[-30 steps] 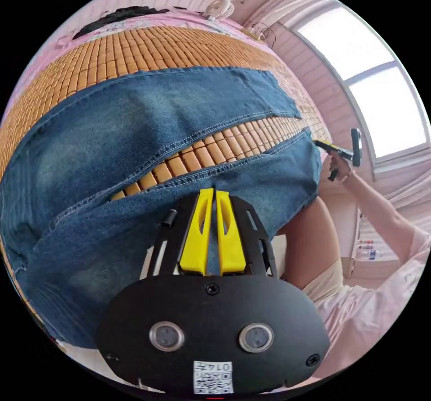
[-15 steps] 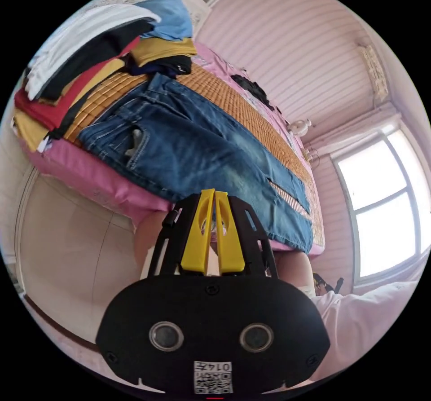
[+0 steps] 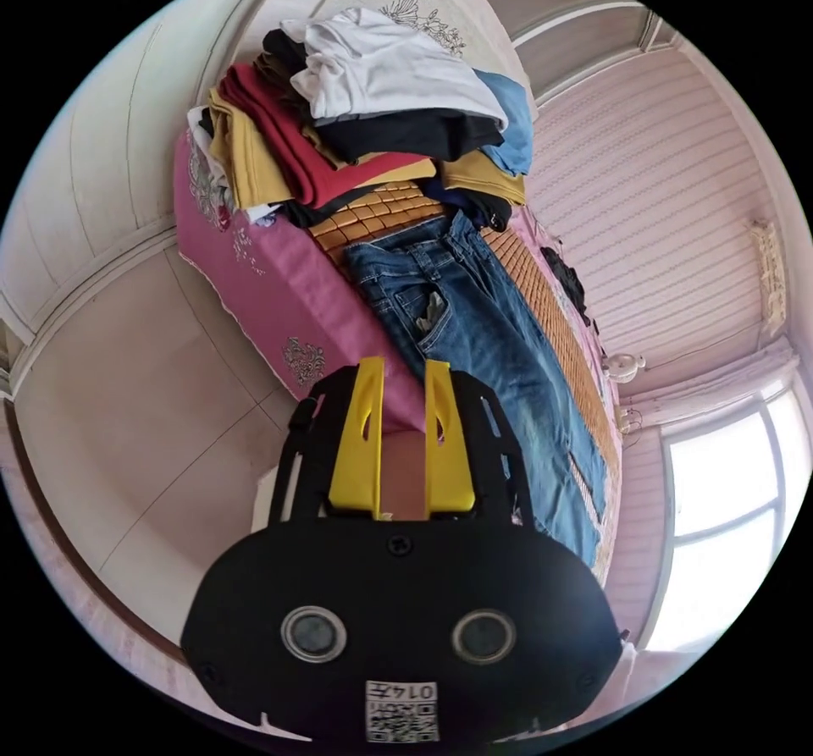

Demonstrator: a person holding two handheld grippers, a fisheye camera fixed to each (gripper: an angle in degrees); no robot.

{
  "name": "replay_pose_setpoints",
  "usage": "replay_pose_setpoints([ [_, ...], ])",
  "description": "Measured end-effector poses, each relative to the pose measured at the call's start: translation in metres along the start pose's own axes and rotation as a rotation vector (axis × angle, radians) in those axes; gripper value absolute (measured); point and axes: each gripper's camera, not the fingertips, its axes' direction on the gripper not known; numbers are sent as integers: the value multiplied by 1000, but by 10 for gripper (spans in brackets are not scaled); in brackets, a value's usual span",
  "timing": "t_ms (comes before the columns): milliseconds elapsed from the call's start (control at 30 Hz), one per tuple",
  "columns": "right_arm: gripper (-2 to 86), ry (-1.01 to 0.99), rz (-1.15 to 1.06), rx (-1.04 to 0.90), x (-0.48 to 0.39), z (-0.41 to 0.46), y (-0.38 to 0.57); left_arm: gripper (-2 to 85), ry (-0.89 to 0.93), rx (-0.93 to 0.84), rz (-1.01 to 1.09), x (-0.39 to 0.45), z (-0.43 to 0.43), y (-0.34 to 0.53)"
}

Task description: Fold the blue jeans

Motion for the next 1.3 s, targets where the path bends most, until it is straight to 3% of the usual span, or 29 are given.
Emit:
replay_pose_setpoints([
  [267, 206, 88, 93, -164, 11, 48, -63, 126, -1, -43, -133, -5, 28, -41],
  [367, 210, 58, 141, -147, 19, 56, -84, 133, -52, -87, -139, -5, 37, -51],
  [733, 120, -93, 208, -128, 19, 92, -116, 105, -114, -216, -113, 1, 47, -77],
  [933, 21, -258, 236, -69, 36, 80, -108, 22, -45, -225, -48, 7, 32, -81],
  [1300, 6, -289, -95, 52, -8, 11, -96, 2, 16, -195, 193, 33, -37, -45],
])
